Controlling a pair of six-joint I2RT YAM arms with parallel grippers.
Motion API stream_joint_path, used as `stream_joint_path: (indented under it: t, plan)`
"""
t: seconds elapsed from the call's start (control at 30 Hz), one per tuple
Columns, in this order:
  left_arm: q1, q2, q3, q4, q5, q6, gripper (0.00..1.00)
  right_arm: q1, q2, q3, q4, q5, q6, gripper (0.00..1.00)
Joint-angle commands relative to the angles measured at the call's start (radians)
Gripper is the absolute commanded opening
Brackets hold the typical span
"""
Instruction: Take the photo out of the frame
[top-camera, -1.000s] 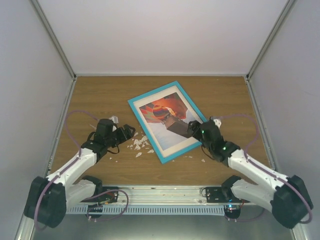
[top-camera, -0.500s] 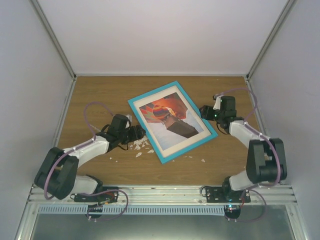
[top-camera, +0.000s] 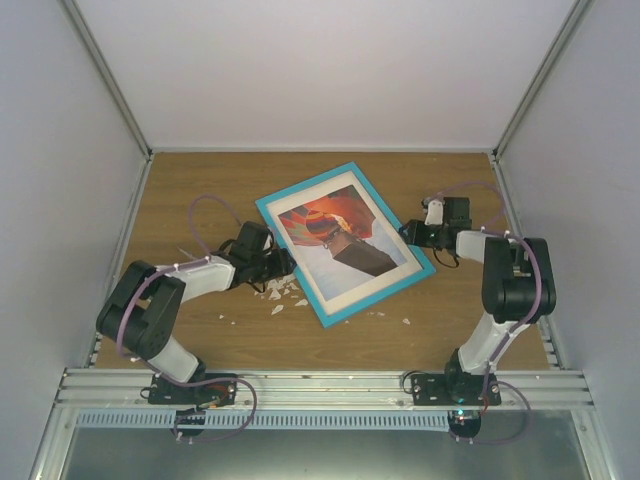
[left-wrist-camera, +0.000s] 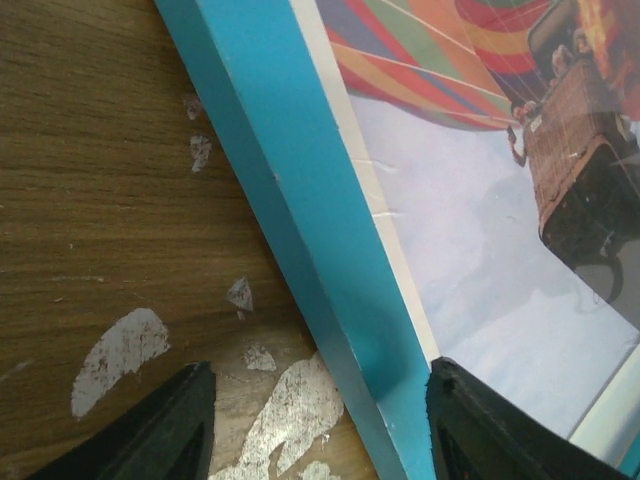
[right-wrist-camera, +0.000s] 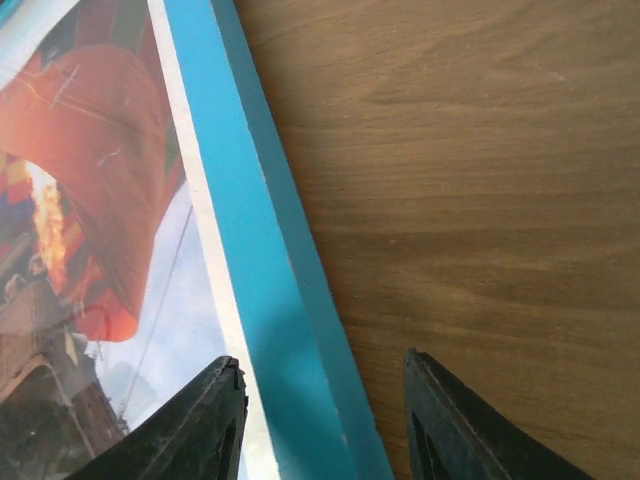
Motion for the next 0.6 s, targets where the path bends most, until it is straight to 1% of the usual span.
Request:
stream_joint_path:
  t: [0.0,0.07,0.13,0.17,0.27,0.4,0.43,0.57]
  plan:
    - [-0.009,0.033,0.034,0.033,-0.001,0.037,0.56,-0.006,0.02,-0.009,0.006,-0.042,-0.026,0.41]
    - [-0.008,0.043,0.037,0.028,-0.007,0.044,0.54,-0.006,0.022,-0.024,0.002,-0.066,-0.028,0.34]
    - [-0.007,0.049,0.042,0.015,-0.02,0.053,0.51,-0.005,0.015,-0.045,0.003,-0.078,-0.027,0.32]
    - [-0.006,0.05,0.044,0.007,-0.029,0.057,0.48,-0.005,0.01,-0.055,0.002,-0.086,-0.029,0.31]
    - [-0.001,0.049,0.045,-0.006,-0.049,0.069,0.44,0.003,-0.002,-0.087,-0.004,-0.118,-0.026,0.31]
    - [0.018,0.044,0.045,-0.023,-0.059,0.081,0.41,0.018,-0.026,-0.143,0.006,-0.181,0.012,0.31]
    - [0.023,0.041,0.043,-0.029,-0.066,0.086,0.41,0.055,-0.042,-0.164,0.014,-0.19,0.033,0.3]
    - [0.055,0.02,0.039,-0.056,-0.094,0.109,0.4,0.127,-0.09,-0.25,0.063,-0.218,0.115,0.3]
